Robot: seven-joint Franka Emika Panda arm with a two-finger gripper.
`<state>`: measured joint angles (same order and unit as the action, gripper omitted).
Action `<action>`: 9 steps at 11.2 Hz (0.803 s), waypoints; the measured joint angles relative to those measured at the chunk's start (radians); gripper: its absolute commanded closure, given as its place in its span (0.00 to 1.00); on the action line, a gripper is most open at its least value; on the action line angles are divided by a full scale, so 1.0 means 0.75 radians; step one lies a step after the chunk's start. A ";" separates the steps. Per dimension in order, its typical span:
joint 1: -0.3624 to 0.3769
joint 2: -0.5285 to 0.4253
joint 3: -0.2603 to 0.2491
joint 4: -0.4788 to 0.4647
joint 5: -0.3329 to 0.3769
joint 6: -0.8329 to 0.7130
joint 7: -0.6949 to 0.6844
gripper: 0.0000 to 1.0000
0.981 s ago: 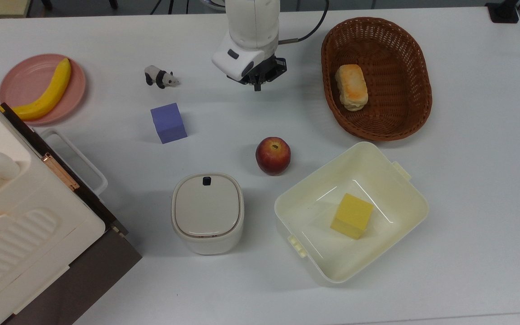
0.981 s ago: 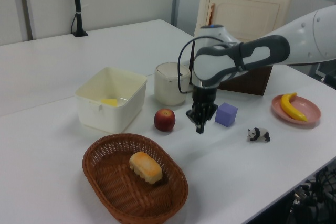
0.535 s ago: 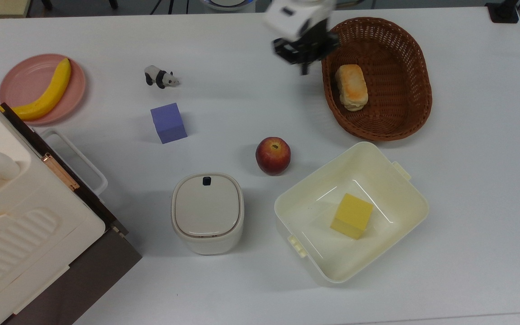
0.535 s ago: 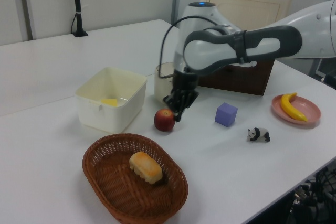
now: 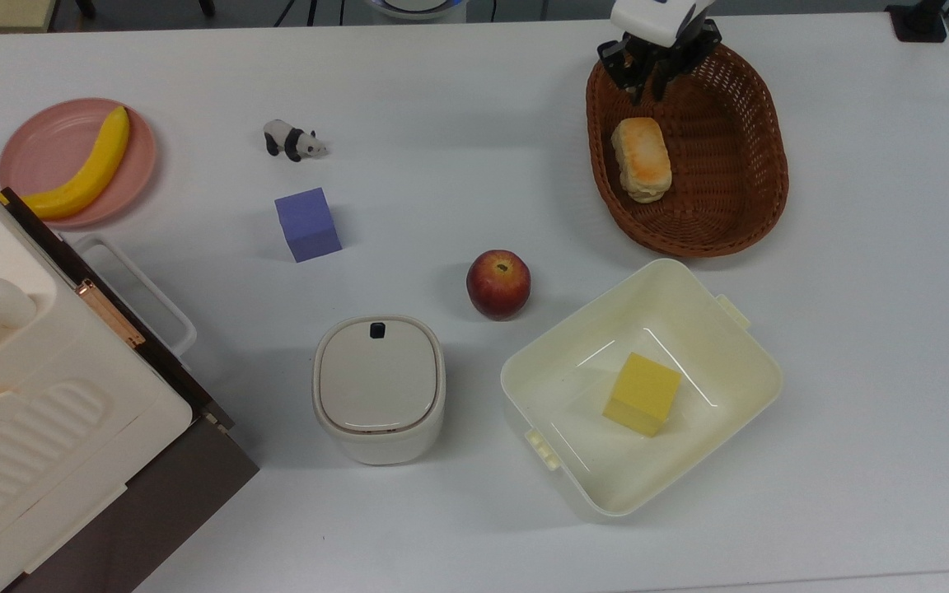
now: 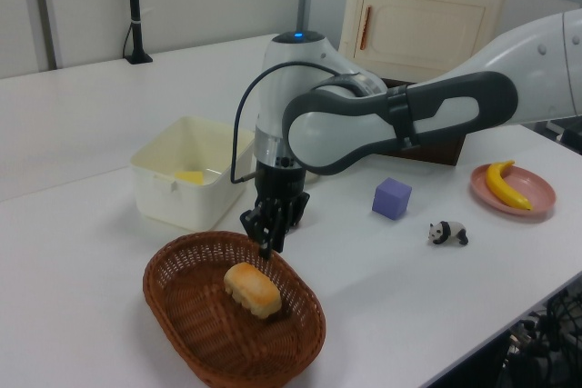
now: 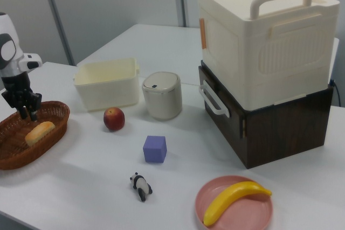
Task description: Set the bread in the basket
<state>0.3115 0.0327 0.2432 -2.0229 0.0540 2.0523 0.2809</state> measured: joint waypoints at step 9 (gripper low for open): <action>-0.022 0.043 -0.030 0.005 -0.021 0.000 0.000 0.00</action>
<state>0.2949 0.0649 0.2204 -2.0194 0.0380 2.0523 0.2809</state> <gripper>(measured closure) 0.000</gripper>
